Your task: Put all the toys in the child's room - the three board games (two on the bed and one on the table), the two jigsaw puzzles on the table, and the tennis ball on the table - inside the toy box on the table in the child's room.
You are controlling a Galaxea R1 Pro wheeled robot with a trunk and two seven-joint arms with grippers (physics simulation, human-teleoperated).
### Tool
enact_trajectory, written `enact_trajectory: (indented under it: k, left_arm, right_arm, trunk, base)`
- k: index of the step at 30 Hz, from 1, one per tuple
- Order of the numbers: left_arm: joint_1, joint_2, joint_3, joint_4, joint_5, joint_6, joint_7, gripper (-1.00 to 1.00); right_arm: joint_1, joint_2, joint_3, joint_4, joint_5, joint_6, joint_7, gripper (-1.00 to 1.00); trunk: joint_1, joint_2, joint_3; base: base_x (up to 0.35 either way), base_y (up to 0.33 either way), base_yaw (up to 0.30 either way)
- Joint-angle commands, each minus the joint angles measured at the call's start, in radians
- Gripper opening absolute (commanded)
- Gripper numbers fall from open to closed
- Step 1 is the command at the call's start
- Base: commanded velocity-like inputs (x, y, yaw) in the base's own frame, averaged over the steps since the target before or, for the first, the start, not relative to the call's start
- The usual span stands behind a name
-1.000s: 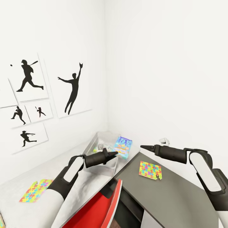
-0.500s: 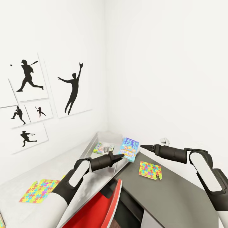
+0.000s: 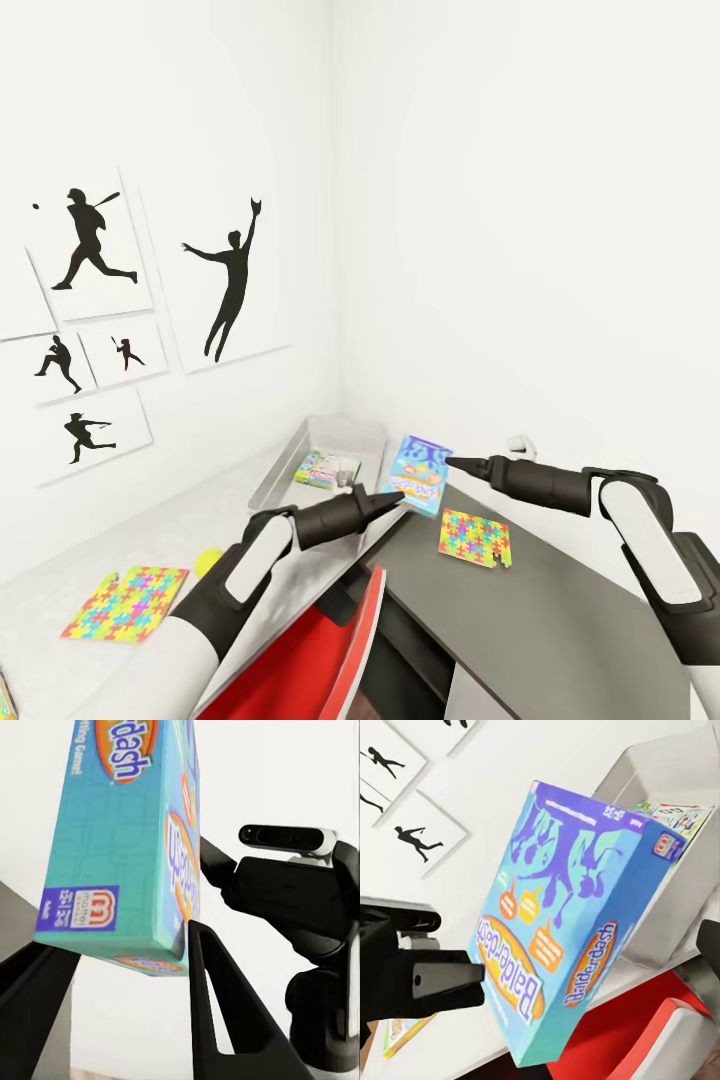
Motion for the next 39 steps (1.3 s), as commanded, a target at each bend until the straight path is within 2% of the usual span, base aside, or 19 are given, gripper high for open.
enact_trajectory:
  k: [1, 7, 13, 24, 39]
  left_arm:
    - [0.000, 0.000, -0.006, 0.000, 0.004, -0.002, -0.008, -1.00]
    - [0.001, -0.001, -0.022, -0.001, 0.004, -0.023, -0.035, -1.00]
    - [0.001, -0.002, -0.026, -0.002, 0.005, -0.032, -0.043, -1.00]
    - [0.002, -0.005, -0.029, -0.007, 0.009, -0.056, -0.073, -1.00]
    - [0.002, -0.021, -0.028, -0.008, 0.006, -0.063, -0.070, -1.00]
  right_arm:
    - [-0.001, -0.001, -0.005, 0.001, 0.010, 0.001, 0.010, 1.00]
    - [0.001, 0.002, -0.056, 0.004, 0.009, 0.001, 0.010, 1.00]
    - [0.001, 0.004, -0.077, 0.005, 0.009, 0.001, 0.010, 1.00]
    - [0.004, 0.009, -0.078, 0.006, 0.009, 0.001, 0.010, 1.00]
    - [0.010, 0.026, -0.070, 0.006, 0.009, 0.001, 0.007, 1.00]
  trunk:
    - [0.000, -0.001, 0.000]
    - [0.000, -0.001, 0.000]
    - [0.000, -0.001, 0.000]
    - [0.000, -0.001, 0.000]
    - [0.000, -0.001, 0.000]
  base:
    - [0.000, 0.000, 0.000]
    - [0.000, 0.000, 0.000]
    - [0.000, 0.000, 0.000]
    - [0.000, 0.000, 0.000]
    - [0.000, 0.000, 0.000]
